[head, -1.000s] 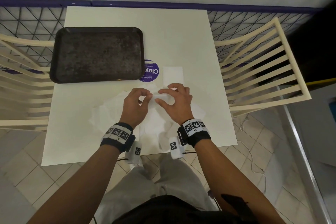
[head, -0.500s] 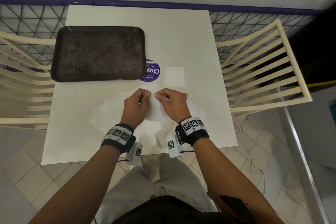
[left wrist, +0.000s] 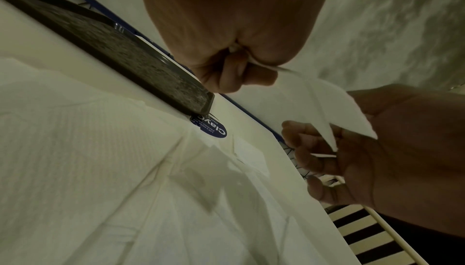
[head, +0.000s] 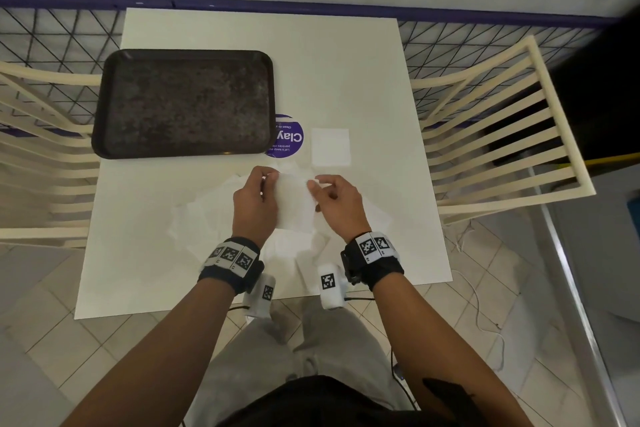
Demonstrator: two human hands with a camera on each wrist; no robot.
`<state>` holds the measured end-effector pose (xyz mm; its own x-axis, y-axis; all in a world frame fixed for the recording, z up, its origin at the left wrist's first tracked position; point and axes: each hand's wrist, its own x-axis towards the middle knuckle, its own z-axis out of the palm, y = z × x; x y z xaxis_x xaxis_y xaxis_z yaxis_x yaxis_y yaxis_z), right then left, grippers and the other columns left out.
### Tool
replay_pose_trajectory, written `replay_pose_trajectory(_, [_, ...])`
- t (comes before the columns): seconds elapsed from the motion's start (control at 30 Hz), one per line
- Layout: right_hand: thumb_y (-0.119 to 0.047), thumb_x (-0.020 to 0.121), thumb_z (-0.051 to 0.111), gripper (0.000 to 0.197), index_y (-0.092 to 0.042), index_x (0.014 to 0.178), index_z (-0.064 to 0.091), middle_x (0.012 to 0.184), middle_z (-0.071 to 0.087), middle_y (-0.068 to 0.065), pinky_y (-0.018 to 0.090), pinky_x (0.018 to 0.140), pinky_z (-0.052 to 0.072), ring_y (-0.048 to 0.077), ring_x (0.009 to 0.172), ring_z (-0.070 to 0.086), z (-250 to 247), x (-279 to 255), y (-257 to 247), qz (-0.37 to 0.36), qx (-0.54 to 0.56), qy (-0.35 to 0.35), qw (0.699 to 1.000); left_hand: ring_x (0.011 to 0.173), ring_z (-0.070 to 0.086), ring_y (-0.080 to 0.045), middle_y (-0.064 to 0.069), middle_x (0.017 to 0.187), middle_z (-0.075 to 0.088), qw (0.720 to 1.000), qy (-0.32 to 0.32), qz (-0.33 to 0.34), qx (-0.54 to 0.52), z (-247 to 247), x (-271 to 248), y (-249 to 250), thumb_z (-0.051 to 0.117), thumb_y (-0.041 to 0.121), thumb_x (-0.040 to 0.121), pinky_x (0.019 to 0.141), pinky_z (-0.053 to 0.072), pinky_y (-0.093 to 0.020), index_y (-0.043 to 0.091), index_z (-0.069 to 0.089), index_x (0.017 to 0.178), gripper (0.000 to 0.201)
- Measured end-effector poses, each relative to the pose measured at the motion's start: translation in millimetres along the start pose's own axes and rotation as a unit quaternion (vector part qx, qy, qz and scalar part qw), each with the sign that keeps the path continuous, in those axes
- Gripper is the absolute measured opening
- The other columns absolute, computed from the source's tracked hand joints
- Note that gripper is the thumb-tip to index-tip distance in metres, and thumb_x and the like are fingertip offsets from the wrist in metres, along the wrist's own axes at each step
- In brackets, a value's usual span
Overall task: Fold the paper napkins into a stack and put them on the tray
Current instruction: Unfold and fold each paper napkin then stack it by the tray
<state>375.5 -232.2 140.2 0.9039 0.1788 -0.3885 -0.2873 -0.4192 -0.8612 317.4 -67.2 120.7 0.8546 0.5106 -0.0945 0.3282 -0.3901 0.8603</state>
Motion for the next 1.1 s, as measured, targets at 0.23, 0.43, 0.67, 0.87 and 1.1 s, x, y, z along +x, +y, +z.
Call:
replay_pose_trajectory(0.23, [-0.021,0.094,0.067,0.025,-0.005,0.079,0.056,0.059,0.057,0.003,0.014,0.059,0.044,0.009,0.054,0.058,-1,10,9,-0.004,-0.074,-0.061,0.995,0.072,0.062,-0.019,0.003,0.085,0.066,0.999,0.01,-0.037,-0.012,8,10,2,0.044,0.03,0.111,0.065,0.053,-0.032,0.016,0.062,0.121,0.025])
replay_pose_trajectory(0.43, [-0.024,0.096,0.065,0.013,-0.014,0.088,0.064,0.078,0.069,0.005,0.016,0.067,0.041,0.016,0.071,0.059,-26,91,10,0.009,-0.101,0.044,0.994,0.062,0.071,-0.024,-0.002,0.084,0.075,0.98,-0.123,-0.153,-0.01,8,9,-16,0.044,0.044,0.109,0.056,0.048,-0.024,0.021,0.058,0.123,0.031])
replay_pose_trajectory(0.67, [-0.023,0.095,0.066,0.026,-0.007,0.115,0.071,0.107,0.074,0.01,0.016,0.079,0.037,0.025,0.104,0.066,-42,168,22,0.058,-0.192,0.068,0.977,0.069,0.073,-0.02,0.003,0.083,0.075,0.97,-0.147,-0.192,0.01,7,-5,-42,0.052,0.034,0.107,0.065,0.05,-0.025,0.021,0.064,0.11,0.018])
replay_pose_trajectory(0.87, [-0.037,0.091,0.07,0.038,-0.022,0.125,0.062,0.124,0.066,0.006,0.036,0.101,0.047,0.027,0.119,0.059,-40,183,28,0.09,-0.234,0.084,0.964,0.072,0.072,-0.021,0.001,0.084,0.075,0.968,-0.142,-0.207,0.015,8,-8,-45,0.052,0.029,0.108,0.067,0.051,-0.023,0.022,0.065,0.11,0.015])
replay_pose_trajectory(1.1, [-0.016,0.086,0.071,0.008,-0.022,0.091,0.072,0.084,0.068,-0.009,0.035,0.086,0.054,0.012,0.081,0.064,-30,129,44,-0.055,-0.223,0.034,0.973,0.075,0.073,-0.02,0.0,0.086,0.076,0.968,-0.139,-0.208,0.026,17,-4,-48,0.054,0.027,0.106,0.073,0.06,-0.033,0.021,0.067,0.106,0.015])
